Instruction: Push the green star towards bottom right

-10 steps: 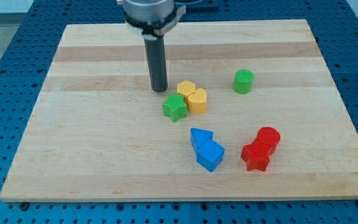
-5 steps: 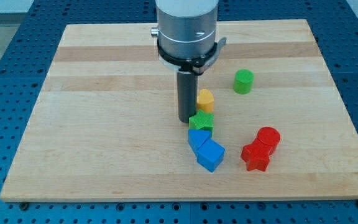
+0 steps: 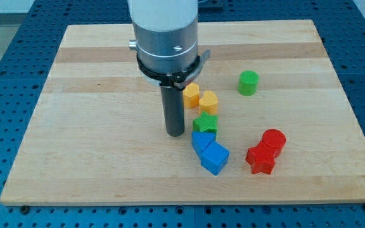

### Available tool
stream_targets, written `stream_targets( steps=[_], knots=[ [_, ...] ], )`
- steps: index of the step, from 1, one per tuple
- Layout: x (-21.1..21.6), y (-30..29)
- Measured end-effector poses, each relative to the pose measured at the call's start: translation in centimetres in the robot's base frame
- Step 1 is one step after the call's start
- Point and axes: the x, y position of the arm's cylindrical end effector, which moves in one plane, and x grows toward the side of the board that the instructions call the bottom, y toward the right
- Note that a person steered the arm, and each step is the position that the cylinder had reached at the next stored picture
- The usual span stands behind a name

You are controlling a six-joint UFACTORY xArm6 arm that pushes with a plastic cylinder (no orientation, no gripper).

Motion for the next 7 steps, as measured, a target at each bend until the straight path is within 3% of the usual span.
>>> stream_targets(
  steps=[4, 6, 7],
  knots=[
    [-0.6, 11.9],
    [-1.4, 13.0],
    [-1.8, 18.5]
  ],
)
